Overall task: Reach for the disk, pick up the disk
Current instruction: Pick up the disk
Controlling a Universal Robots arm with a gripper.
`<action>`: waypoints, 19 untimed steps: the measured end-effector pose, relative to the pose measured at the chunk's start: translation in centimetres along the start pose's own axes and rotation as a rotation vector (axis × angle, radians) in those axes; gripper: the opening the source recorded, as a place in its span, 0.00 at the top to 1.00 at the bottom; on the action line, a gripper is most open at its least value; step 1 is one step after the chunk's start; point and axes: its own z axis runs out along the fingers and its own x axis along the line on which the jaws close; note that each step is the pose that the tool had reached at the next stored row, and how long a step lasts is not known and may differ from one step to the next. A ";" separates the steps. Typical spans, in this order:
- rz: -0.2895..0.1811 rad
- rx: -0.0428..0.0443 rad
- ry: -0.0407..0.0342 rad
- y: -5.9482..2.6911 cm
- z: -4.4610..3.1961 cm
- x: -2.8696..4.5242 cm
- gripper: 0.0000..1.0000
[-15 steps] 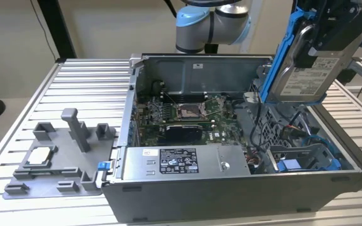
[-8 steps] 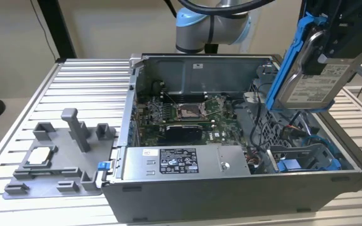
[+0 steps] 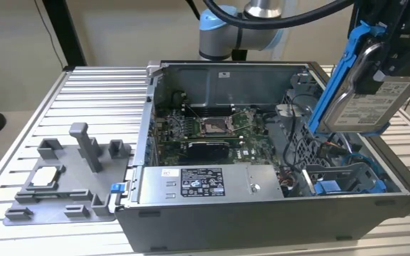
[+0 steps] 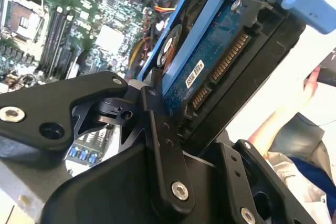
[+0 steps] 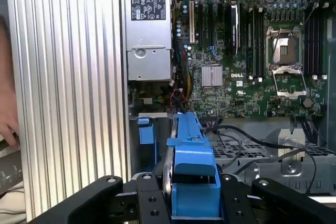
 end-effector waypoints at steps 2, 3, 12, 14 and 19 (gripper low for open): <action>0.000 -0.0003 0.0000 -0.16 0.02 0.49 1.00; 0.000 -0.0004 0.0001 -0.23 0.02 0.71 1.00; 0.000 -0.0005 0.0010 -0.36 0.13 1.53 1.00; 0.000 -0.0005 0.0011 -0.36 0.17 1.62 1.00; 0.000 -0.0005 0.0020 -0.40 0.21 2.25 1.00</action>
